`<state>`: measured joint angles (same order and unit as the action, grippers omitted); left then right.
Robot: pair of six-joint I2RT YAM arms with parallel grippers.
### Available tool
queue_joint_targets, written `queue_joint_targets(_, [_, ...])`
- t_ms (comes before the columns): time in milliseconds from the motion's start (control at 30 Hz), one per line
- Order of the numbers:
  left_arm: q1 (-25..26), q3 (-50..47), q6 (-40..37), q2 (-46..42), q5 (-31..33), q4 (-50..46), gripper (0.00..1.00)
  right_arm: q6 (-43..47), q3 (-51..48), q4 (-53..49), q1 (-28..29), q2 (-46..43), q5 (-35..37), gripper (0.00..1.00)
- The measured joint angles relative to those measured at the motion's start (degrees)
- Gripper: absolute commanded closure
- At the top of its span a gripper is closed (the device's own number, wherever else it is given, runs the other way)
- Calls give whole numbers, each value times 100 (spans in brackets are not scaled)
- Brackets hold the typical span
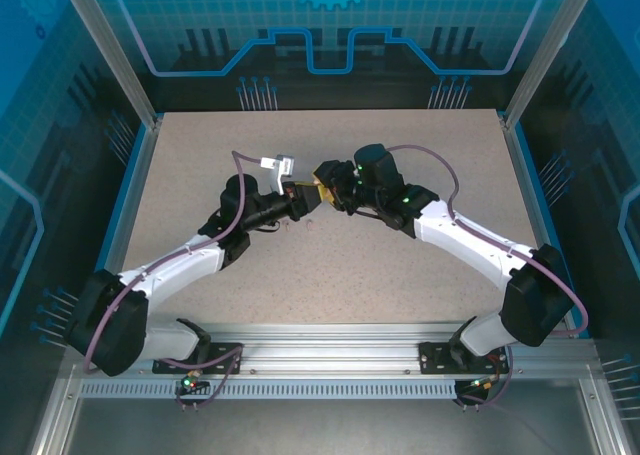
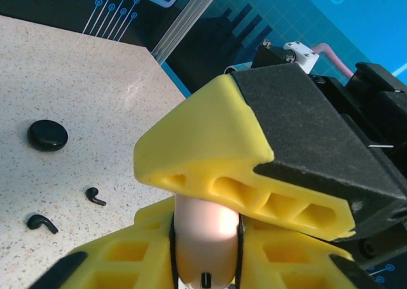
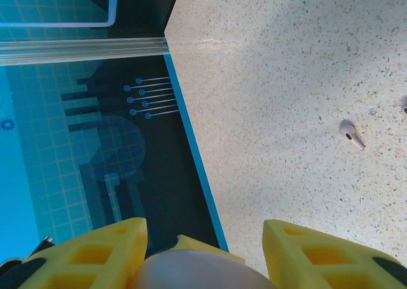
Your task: Insert the wireless bluetooth earbuds into the charging case
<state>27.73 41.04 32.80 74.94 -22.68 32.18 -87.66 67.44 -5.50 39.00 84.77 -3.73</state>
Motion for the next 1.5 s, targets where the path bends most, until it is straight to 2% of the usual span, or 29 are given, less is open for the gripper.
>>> queue_joint_targets(167, [11,-7,28,13,46,63,99,-4,0,11,-9,0,15,70])
queue_joint_targets(233, [11,-7,28,13,59,68,100,-4,0,17,-9,0,22,66])
queue_joint_targets(267, [11,-7,28,13,61,70,100,-4,0,20,-9,0,24,60])
queue_joint_targets(333, [22,-7,28,13,83,70,100,-9,0,17,-17,0,26,40])
queue_joint_targets(400, [33,-7,33,15,83,72,100,4,0,22,-42,0,-13,26])
queue_joint_targets(467, [42,-7,50,15,83,90,100,55,-13,15,-87,-11,-46,20])
queue_joint_targets(567, [42,-7,70,15,83,90,100,186,-197,-17,-289,-234,-31,18])
queue_joint_targets(700, [42,-7,59,15,70,-39,100,649,-595,-254,-796,-966,-13,17])
queue_joint_targets(833, [39,2,-37,15,-164,-378,100,1596,-1060,-367,-1443,-1766,-262,18])
queue_joint_targets(967, [13,116,-179,48,-549,-785,100,2997,-1388,-345,-1864,-2072,-881,19])
queue_joint_targets(1100, [-13,308,-302,129,-898,-1080,100,4275,-1563,-348,-1849,-2070,-1615,20])
queue_joint_targets(1233, [-24,461,-343,210,-1154,-1270,100,5090,-1589,-334,-1659,-2000,-2059,21])
queue_joint_targets(1500, [-24,588,-428,280,-1360,-1438,100,5757,-1561,-299,-1071,-1508,-2225,25])
